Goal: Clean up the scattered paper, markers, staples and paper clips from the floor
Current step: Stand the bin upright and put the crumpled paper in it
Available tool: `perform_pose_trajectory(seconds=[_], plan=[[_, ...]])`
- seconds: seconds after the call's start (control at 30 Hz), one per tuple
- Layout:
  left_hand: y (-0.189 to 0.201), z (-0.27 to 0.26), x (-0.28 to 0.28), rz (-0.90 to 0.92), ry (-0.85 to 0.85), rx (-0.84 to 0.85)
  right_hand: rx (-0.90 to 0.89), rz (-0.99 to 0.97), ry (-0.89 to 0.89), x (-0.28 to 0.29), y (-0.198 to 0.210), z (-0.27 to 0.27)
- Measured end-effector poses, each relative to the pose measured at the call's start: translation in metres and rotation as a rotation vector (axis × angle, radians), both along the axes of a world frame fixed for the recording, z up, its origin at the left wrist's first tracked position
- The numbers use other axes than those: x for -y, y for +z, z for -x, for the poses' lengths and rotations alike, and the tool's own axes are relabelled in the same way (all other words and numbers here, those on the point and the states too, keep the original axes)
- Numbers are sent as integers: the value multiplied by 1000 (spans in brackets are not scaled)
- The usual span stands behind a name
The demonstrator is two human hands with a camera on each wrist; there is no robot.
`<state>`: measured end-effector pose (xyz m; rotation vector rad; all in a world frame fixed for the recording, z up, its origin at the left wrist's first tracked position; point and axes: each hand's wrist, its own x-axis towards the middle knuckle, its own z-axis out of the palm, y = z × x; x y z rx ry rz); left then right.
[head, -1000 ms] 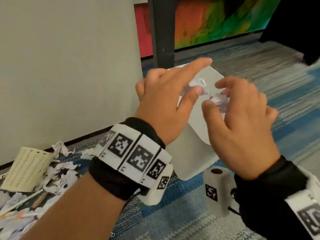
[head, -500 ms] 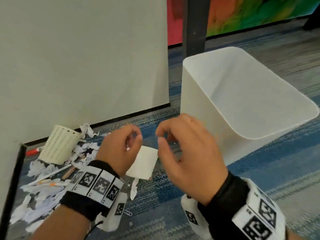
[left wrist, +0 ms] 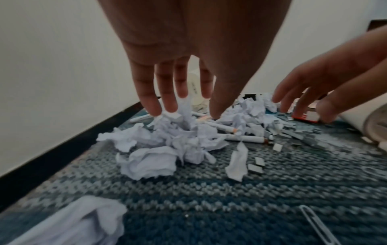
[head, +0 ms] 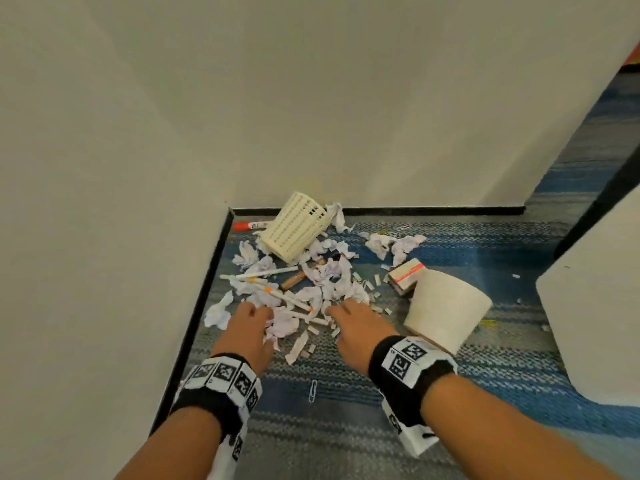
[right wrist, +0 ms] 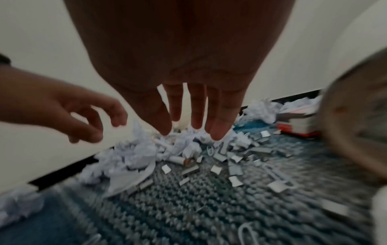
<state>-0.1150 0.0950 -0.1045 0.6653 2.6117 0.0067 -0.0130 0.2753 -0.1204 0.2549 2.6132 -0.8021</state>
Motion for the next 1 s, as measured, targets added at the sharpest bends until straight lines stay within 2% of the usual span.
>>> perform_pose_trajectory(seconds=[0.2,0.37,0.47,0.7,0.77,0.87,1.0], plan=[[-21,17,26,-166,136,-44,40,-129,163,29,-27,64],[-45,24,21,-181,131,-43,39,-270,40,29,-40,78],[-55,26,13,-146,177,-21,-28,-299,48,29,-47,67],[-47,33,10,-219,325,-48,-128,13,-140,8,-30,30],[-39,32,8,-193,302,-33,-157,77,-172,2,-21,19],[-20,27,-3,-130,155,-10,-193,139,-222,-7,-8,4],[20,11,-32,-164,-1,0,-299,125,-300,-20,17,-11]])
